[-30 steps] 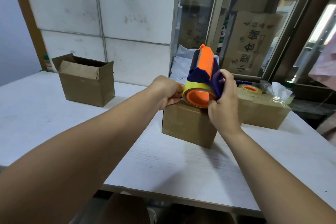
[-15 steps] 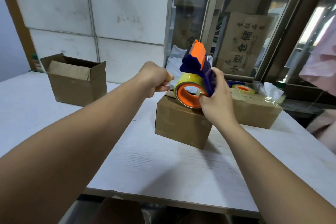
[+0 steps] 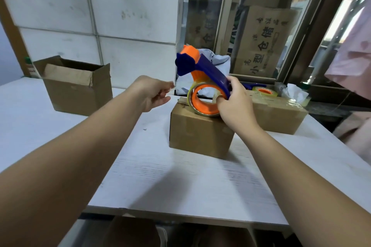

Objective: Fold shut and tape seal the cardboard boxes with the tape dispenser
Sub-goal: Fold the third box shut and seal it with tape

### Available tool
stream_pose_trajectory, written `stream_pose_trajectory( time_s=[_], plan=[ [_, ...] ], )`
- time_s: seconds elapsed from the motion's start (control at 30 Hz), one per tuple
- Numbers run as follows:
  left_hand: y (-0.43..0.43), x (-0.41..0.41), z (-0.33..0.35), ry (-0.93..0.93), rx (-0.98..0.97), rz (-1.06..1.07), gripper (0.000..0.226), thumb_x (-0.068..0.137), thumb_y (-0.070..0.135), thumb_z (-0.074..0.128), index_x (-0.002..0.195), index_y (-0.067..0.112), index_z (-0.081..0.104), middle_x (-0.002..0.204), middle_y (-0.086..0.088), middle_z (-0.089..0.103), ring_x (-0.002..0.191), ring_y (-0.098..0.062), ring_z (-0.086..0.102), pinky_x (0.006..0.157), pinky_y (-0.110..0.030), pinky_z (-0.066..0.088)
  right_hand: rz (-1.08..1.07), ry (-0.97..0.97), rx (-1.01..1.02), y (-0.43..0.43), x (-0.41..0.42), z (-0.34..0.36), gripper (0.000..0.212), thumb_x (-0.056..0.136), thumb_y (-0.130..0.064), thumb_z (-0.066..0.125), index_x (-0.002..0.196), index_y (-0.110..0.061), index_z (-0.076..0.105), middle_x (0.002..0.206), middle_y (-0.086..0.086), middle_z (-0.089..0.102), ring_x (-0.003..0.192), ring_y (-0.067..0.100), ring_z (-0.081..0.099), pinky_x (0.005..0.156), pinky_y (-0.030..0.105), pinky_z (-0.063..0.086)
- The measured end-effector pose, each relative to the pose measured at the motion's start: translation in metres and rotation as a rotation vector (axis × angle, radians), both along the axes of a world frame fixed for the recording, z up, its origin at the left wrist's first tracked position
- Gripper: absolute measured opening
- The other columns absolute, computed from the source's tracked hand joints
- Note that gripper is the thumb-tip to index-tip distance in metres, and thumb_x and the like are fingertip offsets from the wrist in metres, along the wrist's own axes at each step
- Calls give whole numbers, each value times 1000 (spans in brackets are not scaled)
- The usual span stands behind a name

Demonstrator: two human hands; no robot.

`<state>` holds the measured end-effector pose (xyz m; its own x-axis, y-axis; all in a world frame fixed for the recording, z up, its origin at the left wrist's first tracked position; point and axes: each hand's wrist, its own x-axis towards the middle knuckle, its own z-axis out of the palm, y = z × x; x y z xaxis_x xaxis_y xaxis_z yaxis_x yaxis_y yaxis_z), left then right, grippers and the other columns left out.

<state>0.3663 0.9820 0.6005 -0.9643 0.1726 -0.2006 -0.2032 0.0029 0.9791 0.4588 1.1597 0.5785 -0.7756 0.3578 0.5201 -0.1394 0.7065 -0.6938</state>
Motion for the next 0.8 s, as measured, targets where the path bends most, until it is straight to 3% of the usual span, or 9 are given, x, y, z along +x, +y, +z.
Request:
stream_pose_trajectory(
  time_s=[0.13,0.2,0.3,0.53,0.8],
  plan=[
    [2,4,-12,18,-96,53,9,88,19,68,86,10,67,78,1,57,58,-9,50,43,-13,43,15,-10,-22,-3,-3,6,43,88,-14,63,127,-25,48,114,-5,56,102,15,52,81,26,43],
    [2,5,-19,18,-137,62,13,89,22,67,81,12,65,77,3,58,60,-9,47,48,-15,39,32,-7,-52,-4,-2,6,43,88,-17,64,127,-26,48,114,-6,59,103,15,54,78,21,43],
    [3,8,-27,-3,-165,39,13,89,26,67,89,13,67,77,6,58,62,-8,44,52,-16,37,53,11,-103,-5,-1,3,42,89,-11,60,127,-25,48,117,-3,59,105,15,54,73,13,40],
    [6,11,-26,-16,-183,43,25,89,26,66,108,9,68,77,7,60,64,-8,43,51,-17,36,59,62,-140,-9,5,2,39,92,-8,55,126,-27,47,112,-11,51,105,9,48,89,25,43],
    [9,14,-30,55,-265,56,29,89,27,66,104,2,65,79,3,61,64,-10,41,54,-21,36,51,41,-143,-10,6,1,43,94,-9,52,132,-27,46,113,-14,49,106,7,47,94,27,43]
  ],
)
